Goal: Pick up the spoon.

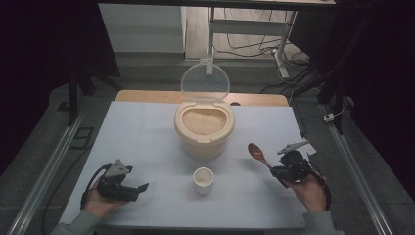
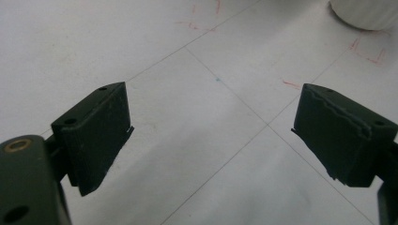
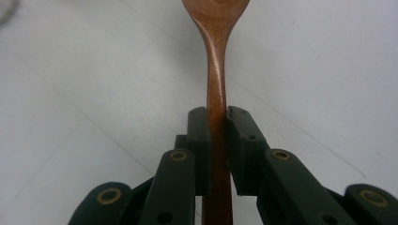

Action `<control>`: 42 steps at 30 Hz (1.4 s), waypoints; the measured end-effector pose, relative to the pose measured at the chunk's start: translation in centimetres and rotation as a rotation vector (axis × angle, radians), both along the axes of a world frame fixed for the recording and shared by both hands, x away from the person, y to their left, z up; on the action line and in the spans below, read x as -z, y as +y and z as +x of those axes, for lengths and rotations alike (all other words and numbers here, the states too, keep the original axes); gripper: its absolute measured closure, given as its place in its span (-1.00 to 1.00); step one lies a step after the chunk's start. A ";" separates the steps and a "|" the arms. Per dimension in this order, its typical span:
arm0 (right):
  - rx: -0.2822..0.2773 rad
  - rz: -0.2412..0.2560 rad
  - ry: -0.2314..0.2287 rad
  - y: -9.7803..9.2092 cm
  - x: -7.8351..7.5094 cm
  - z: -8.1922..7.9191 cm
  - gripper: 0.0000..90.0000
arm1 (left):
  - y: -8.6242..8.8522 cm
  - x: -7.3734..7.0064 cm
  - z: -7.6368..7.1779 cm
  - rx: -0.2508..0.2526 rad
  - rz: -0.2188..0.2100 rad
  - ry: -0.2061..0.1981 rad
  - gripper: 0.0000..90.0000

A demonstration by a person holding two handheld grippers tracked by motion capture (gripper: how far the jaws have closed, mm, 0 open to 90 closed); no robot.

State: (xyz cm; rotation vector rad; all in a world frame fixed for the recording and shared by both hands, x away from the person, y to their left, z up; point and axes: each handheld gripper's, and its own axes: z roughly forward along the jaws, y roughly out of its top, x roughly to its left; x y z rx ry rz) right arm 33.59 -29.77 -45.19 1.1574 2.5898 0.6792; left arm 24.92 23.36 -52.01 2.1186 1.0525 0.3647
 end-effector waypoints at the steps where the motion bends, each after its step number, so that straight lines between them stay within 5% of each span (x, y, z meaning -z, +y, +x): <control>1: -0.004 0.006 -0.012 0.1 -0.4 -0.1 0.76 | 0.0 0.0 0.0 0.000 0.000 0.001 -0.75; 8: -0.055 0.058 -0.081 0.7 -2.4 -1.0 0.76 | 0.1 0.1 0.1 0.000 0.001 0.006 -0.75; 26: -0.164 0.176 -0.123 2.3 -4.2 -2.0 0.76 | 0.1 0.2 0.1 0.000 0.001 0.013 -0.75; 42: -0.283 0.179 -0.111 6.0 -4.4 -1.8 0.76 | 0.2 0.2 0.2 -0.002 -0.002 0.018 -0.75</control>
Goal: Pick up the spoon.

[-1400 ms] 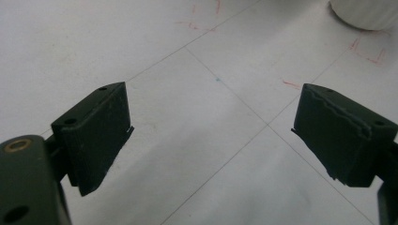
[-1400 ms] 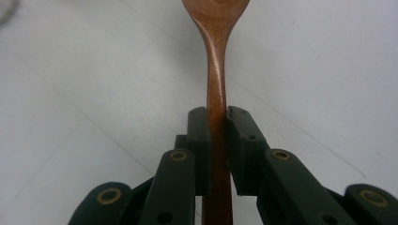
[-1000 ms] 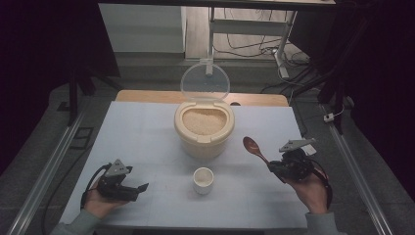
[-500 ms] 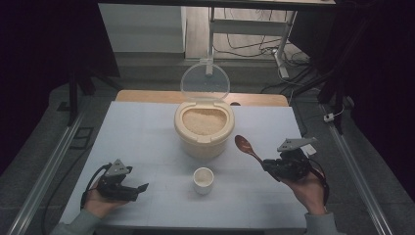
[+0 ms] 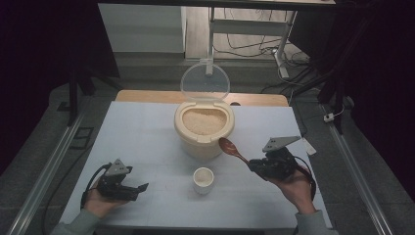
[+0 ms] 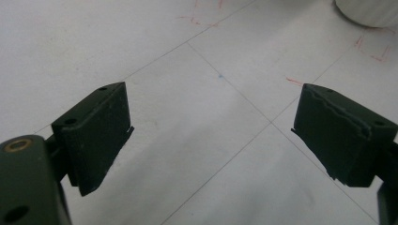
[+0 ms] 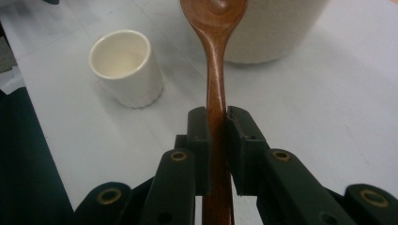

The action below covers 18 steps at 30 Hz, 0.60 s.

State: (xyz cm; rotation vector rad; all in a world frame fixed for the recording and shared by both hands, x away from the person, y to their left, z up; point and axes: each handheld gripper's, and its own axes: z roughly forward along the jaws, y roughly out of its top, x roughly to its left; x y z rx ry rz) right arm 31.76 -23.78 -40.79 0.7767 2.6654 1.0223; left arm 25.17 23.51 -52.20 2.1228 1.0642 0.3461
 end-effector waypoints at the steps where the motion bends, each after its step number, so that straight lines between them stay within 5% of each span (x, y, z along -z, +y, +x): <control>1: -0.009 0.004 0.002 0.3 0.0 0.0 0.76 | 0.0 0.0 0.0 0.000 0.000 0.000 -0.75; 18: -0.151 0.002 -0.003 4.3 -0.8 -0.8 0.76 | 0.0 0.0 0.1 0.001 -0.004 0.004 -0.75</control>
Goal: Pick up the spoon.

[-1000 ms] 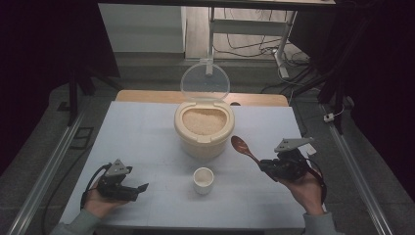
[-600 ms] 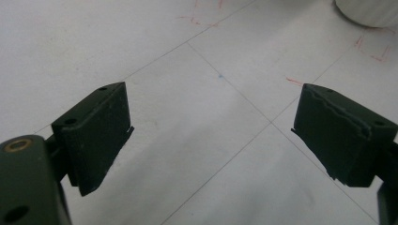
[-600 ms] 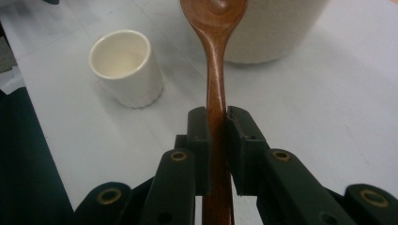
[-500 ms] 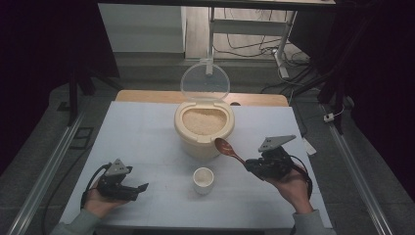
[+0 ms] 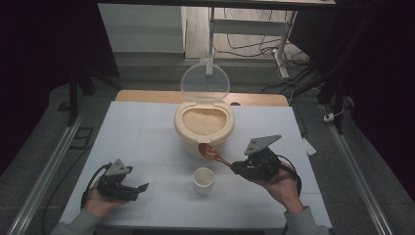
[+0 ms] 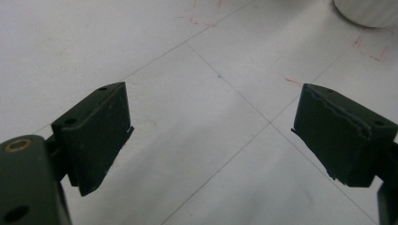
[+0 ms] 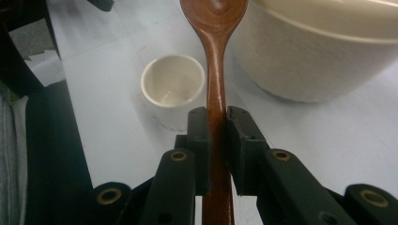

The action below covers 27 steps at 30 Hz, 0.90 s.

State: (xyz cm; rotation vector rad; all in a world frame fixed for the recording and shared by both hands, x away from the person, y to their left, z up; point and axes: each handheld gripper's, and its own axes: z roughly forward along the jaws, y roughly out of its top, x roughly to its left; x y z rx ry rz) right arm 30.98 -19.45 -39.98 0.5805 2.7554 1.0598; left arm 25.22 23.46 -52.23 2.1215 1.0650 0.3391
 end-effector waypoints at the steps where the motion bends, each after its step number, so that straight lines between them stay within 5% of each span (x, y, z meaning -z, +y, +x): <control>1: -0.007 -0.003 0.000 0.2 0.0 0.0 0.76 | 0.0 0.0 0.0 0.000 0.001 0.000 -0.75; 15: -0.108 -0.042 0.000 3.1 0.5 0.2 0.76 | 0.0 0.0 0.0 0.000 0.001 0.004 -0.75; 27: -0.130 -0.054 0.004 3.9 1.0 0.2 0.76 | 0.0 -0.5 0.0 0.011 -0.009 -0.012 -0.75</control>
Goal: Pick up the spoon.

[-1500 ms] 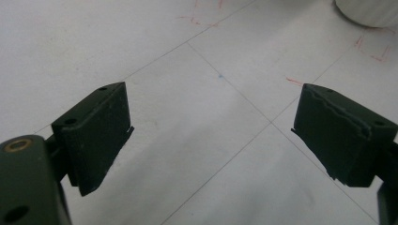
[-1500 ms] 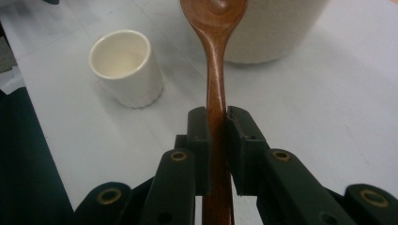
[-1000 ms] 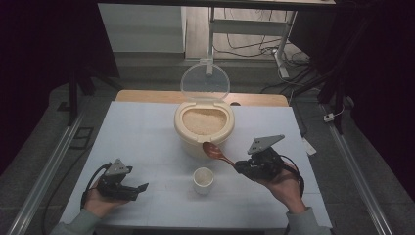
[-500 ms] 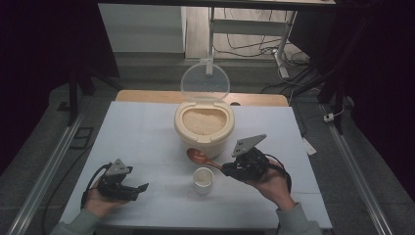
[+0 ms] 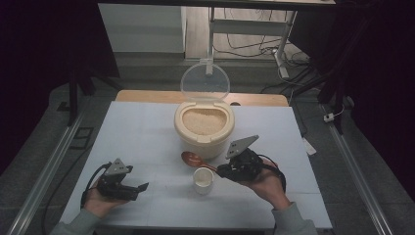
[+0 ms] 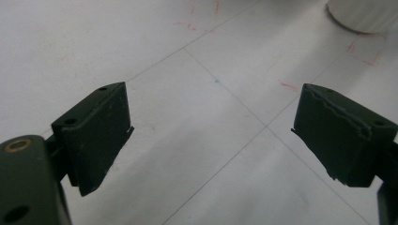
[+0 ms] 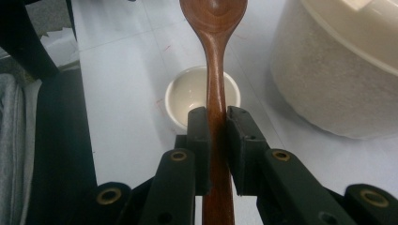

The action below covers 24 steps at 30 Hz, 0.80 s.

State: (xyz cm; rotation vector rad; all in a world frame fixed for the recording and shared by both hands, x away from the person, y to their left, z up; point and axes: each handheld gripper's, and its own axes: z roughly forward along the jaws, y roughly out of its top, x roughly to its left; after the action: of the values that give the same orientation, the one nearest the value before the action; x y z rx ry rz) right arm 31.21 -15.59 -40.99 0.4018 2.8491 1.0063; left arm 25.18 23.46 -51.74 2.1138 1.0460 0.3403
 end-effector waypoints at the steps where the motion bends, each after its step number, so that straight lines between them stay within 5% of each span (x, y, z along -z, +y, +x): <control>1: 0.000 0.001 0.001 0.1 0.0 -0.1 0.76 | 0.0 -0.1 0.0 0.002 -0.003 -0.001 -0.75; 11: -0.015 -0.013 -0.009 0.5 0.2 -0.2 0.76 | -1.0 -3.0 0.4 0.069 -0.031 -0.025 -0.74; 24: -0.048 -0.032 -0.019 1.4 0.5 -0.5 0.76 | -5.6 -9.1 0.8 0.264 -0.025 -0.122 -0.67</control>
State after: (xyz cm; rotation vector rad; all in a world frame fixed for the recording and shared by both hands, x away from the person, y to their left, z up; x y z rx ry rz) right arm 30.69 -14.14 -41.47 0.3204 2.8670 0.9653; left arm 26.02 17.85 -42.64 2.1477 0.6880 0.3198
